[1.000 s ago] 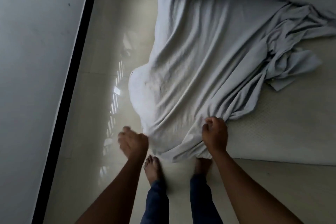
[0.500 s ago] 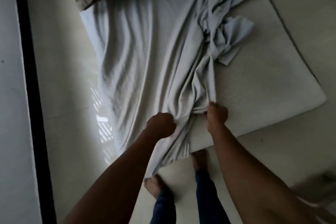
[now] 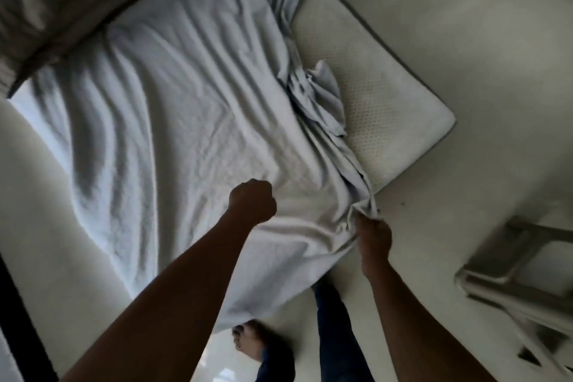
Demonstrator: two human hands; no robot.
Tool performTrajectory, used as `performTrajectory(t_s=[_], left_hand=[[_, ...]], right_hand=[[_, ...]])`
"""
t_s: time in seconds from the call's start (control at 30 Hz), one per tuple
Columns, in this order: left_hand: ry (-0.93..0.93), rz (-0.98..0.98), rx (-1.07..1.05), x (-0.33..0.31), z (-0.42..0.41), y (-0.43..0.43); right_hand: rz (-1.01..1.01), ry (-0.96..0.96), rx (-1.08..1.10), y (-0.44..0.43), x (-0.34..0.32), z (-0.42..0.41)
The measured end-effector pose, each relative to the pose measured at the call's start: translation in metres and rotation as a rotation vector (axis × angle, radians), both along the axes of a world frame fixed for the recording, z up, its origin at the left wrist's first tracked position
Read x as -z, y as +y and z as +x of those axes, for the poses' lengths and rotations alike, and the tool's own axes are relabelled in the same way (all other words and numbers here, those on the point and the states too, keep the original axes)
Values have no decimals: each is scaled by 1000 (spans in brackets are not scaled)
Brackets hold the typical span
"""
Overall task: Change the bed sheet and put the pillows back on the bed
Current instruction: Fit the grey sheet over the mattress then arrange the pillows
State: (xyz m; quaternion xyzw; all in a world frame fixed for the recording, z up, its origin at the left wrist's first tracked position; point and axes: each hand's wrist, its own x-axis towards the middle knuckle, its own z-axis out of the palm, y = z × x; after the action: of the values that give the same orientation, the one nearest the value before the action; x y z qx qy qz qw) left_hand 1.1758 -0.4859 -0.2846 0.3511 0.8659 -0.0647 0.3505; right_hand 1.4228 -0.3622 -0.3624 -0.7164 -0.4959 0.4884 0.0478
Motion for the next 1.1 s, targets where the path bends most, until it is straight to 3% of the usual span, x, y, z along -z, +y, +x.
performTrajectory(t_s=[0.1, 0.17, 0.27, 0.37, 0.53, 0.63, 0.77, 0.97, 1.03, 1.1], left_hand=[[-69, 207, -118, 6, 2, 32], [-174, 226, -130, 10, 0, 51], [-298, 33, -104, 23, -7, 74], [-331, -146, -74, 33, -11, 92], [-341, -193, -154, 49, -4, 110], [-317, -211, -165, 65, -2, 110], [-284, -243, -163, 77, -2, 106], [-230, -303, -130, 74, 1, 113], [-216, -363, -78, 70, -3, 113], [-171, -351, 5, 55, -10, 130]], right_hand=[[95, -81, -100, -18, -10, 21], [115, -98, -134, -18, -26, 31], [342, -117, -148, 22, -36, 7], [554, -11, -355, 82, -35, -53], [346, 36, -684, 144, -16, -166], [318, 41, -788, 160, -7, -184], [342, -19, -556, 185, 1, -115], [300, -214, 230, 230, -8, 17], [320, -220, 304, 226, -18, 17], [542, -144, 163, 225, -30, 4]])
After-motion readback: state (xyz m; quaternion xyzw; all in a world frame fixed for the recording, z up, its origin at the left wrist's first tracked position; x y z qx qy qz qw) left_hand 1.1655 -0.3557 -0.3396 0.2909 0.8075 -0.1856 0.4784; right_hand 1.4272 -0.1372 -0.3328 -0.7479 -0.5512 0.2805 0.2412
